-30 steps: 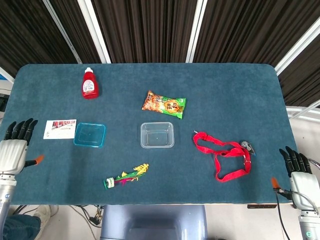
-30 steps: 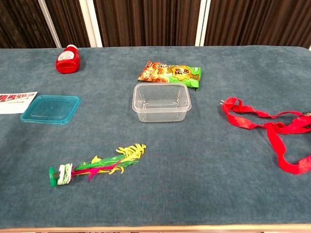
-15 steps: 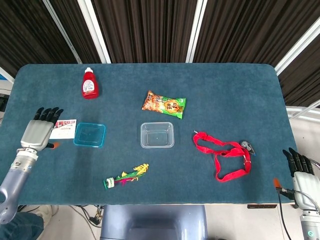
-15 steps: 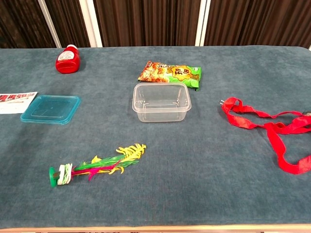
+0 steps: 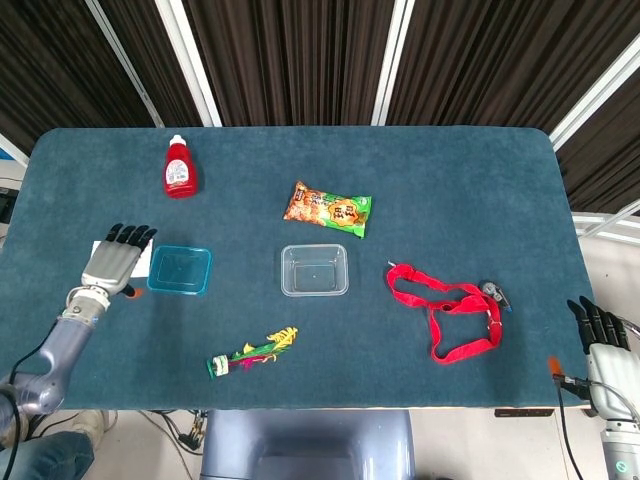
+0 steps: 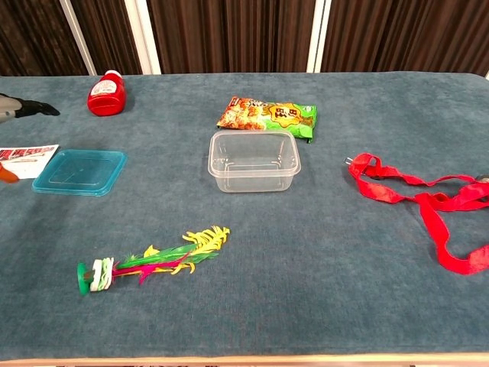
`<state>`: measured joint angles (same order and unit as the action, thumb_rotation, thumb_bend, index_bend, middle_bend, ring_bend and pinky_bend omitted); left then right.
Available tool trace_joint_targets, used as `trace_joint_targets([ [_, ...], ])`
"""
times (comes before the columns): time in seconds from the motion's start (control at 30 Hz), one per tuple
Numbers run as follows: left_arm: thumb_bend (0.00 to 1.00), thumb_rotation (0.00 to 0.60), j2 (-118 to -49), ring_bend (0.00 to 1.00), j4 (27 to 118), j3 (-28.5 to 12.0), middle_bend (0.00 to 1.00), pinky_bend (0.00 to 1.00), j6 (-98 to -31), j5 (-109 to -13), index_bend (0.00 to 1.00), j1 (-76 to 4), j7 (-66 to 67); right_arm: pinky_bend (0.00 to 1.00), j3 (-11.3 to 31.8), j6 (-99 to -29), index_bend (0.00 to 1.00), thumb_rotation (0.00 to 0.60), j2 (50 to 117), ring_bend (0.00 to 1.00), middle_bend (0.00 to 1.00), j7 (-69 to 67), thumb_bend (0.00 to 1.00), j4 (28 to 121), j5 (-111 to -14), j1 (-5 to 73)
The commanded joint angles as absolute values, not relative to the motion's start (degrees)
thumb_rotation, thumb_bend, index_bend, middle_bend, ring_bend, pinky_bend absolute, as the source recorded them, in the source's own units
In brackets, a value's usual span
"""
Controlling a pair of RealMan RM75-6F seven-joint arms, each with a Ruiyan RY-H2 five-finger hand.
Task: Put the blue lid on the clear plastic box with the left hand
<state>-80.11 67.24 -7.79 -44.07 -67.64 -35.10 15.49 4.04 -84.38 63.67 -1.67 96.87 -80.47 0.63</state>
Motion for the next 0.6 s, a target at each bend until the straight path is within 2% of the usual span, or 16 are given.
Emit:
trace_joint_targets([
  [0.03,0.06,0.6,-80.7,0.04,67.0,-7.6,0.03,0.02,-44.1,-68.0,0.0,-35.7,15.7,0.0,4.1,-84.3,0.08,0.6,63.6,0.02,0.04,-1.6,0.39,96.9,-80.3,0.6],
  [0.6,0.06,0.6,-82.6,0.04,67.2,-5.9,0.04,0.02,-41.0,-64.3,0.0,-38.4,19.9,0.0,4.2,-83.9,0.08,0.6,63.5,0.02,0.04,-1.7,0.39,96.9,-80.0,0.7],
])
